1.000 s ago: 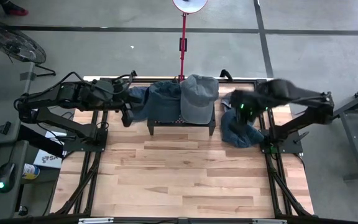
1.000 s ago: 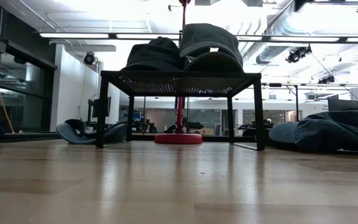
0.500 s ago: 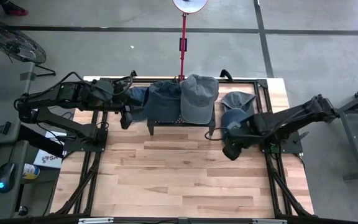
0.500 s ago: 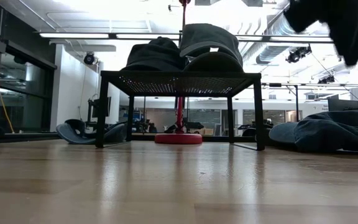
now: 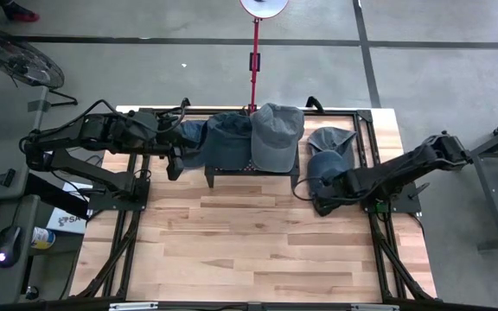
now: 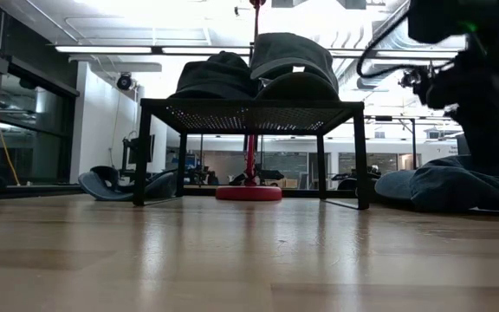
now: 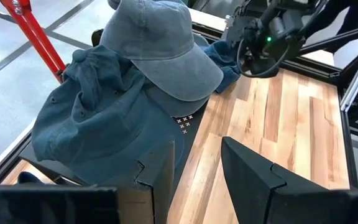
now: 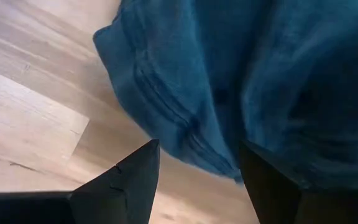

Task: Pick & Place hat
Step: Stack the right black cap on the black cap

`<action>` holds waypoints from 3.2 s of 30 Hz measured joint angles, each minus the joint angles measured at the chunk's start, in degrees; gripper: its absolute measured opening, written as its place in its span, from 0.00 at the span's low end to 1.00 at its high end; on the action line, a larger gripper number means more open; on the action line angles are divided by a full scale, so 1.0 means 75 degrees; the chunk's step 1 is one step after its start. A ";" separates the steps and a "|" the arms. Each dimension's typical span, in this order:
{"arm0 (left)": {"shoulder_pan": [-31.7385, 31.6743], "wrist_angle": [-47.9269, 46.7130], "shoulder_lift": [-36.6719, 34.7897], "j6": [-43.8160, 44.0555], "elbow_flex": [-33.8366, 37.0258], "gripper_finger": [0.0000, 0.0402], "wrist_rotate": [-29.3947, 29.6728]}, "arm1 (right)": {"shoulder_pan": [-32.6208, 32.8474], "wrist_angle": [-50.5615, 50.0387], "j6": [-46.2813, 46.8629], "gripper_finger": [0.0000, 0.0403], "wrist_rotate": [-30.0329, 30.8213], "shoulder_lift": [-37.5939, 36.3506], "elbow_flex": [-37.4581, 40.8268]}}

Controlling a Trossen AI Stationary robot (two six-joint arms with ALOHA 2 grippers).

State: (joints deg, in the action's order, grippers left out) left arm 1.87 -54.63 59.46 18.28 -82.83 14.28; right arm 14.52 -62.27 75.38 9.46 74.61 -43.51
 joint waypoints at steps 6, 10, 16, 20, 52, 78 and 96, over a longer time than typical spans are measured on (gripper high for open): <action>0.0000 0.0003 0.0003 0.0000 0.0000 0.33 0.0002 | 0.0000 0.1215 -0.0227 0.52 0.0212 0.0000 0.0831; 0.0000 0.0003 0.0003 0.0026 0.0000 0.33 0.0010 | 0.0000 0.1428 -0.0004 0.52 0.0125 0.0000 0.1252; 0.0000 0.0003 0.0003 0.0192 0.0000 0.33 0.0032 | 0.0000 0.1923 0.0124 0.46 -0.0596 -0.0011 0.1700; 0.0000 0.0003 0.0006 0.0212 0.0000 0.33 0.0035 | 0.0062 0.2210 0.0238 0.30 -0.0768 -0.0026 0.1799; 0.0001 0.0769 0.0283 -0.0189 -0.0006 0.33 -0.1034 | 0.3076 0.3493 0.0435 0.00 0.1404 -0.0008 -0.3001; 0.0464 0.5734 0.0607 -0.2629 0.0000 0.33 -0.2654 | 0.2596 0.9213 -0.7378 0.00 0.5910 -0.0012 -0.3755; 0.1796 0.7772 0.2038 -0.5732 0.0003 0.33 -0.0508 | 0.2190 1.2103 -1.0592 0.00 0.6012 -0.0012 -0.3755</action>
State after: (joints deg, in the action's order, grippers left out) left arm 15.34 3.66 74.75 -24.71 -82.81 10.47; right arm 30.95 28.51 -4.06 54.55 74.52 -71.68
